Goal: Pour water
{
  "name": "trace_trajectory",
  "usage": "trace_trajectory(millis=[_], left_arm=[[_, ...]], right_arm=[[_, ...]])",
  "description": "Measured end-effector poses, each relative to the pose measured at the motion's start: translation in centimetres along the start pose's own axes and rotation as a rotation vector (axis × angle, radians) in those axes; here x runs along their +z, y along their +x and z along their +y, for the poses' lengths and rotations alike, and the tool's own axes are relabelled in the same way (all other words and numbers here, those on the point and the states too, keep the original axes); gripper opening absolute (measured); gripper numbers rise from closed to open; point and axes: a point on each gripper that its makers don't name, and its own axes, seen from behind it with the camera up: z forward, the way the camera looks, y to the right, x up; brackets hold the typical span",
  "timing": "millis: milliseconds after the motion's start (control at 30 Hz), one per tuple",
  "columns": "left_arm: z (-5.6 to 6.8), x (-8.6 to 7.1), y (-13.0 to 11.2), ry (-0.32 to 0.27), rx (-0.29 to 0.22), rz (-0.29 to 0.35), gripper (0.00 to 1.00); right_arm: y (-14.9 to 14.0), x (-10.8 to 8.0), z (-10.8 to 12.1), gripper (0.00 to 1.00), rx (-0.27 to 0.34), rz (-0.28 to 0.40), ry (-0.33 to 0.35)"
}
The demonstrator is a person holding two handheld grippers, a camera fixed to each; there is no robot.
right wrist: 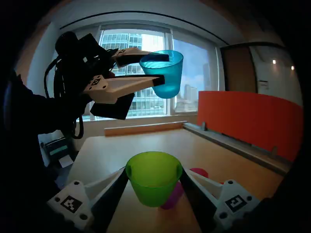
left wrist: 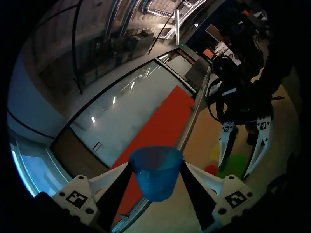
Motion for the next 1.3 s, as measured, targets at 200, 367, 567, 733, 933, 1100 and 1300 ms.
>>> trace_trajectory(millis=[200,367,567,733,933,1100,1300], left_arm=[[0.04,-0.09,0.03,-0.002,0.001,0.0,0.86],[0.16,-0.06,0.02,-0.004,0.004,0.0,0.86],[0.19,-0.02,0.01,-0.006,0.008,0.0,0.86],[0.17,0.02,0.0,-0.006,0.021,0.0,0.86],[0.25,0.04,0.21,-0.006,0.033,0.005,0.86],[0.23,-0.01,0.4,-0.003,0.056,0.011,0.86],[0.25,0.09,0.54,0.002,0.092,0.013,0.86]], right_arm=[[0.07,-0.03,0.02,0.93,-0.002,0.0,-0.002],[0.23,-0.05,0.04,0.93,-0.002,0.004,-0.003],[0.2,-0.01,0.13,0.93,-0.002,0.007,-0.006],[0.09,-0.03,0.1,0.93,0.0,0.008,-0.004],[0.09,-0.05,-0.14,0.93,0.0,0.008,0.006],[0.3,-0.04,-0.18,0.92,0.002,0.012,0.009],[0.5,0.05,-0.23,0.92,0.001,0.014,0.013]])
